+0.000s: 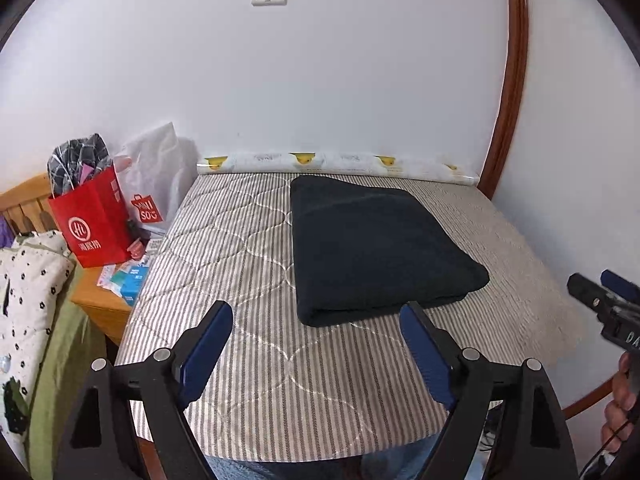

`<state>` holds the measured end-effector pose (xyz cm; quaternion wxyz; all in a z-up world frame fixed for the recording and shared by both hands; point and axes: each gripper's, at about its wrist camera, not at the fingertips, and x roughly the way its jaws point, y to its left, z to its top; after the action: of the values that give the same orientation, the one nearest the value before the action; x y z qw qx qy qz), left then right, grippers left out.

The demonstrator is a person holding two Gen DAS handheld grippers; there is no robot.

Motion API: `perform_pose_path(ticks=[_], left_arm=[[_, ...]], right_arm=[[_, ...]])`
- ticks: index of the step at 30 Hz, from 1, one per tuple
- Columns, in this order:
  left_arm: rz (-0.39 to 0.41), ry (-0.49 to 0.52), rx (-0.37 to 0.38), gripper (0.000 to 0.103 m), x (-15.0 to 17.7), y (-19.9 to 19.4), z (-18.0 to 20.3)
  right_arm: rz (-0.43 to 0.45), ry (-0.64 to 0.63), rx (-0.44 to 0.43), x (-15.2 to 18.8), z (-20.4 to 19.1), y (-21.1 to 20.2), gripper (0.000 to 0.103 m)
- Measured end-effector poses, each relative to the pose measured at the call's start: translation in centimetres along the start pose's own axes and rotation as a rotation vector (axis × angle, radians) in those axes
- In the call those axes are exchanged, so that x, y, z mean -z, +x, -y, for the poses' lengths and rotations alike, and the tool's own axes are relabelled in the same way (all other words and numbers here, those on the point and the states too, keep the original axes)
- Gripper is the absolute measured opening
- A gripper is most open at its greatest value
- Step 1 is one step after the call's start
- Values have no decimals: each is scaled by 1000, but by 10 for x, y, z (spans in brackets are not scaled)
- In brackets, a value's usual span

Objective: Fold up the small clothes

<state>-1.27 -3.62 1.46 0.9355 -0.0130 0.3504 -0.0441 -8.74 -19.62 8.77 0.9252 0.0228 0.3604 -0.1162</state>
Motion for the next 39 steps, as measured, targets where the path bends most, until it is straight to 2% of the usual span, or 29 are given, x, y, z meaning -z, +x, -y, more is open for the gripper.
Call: perform_pose_path(ticks=[20,39], left_arm=[[40,-31,-57,85,1,-11,-9],[29,-29,-45,85,2,-11,-5]], right_arm=[[-11,-14,9,9,-1,-5,98],[-18,-20,10,13,3,-3,98]])
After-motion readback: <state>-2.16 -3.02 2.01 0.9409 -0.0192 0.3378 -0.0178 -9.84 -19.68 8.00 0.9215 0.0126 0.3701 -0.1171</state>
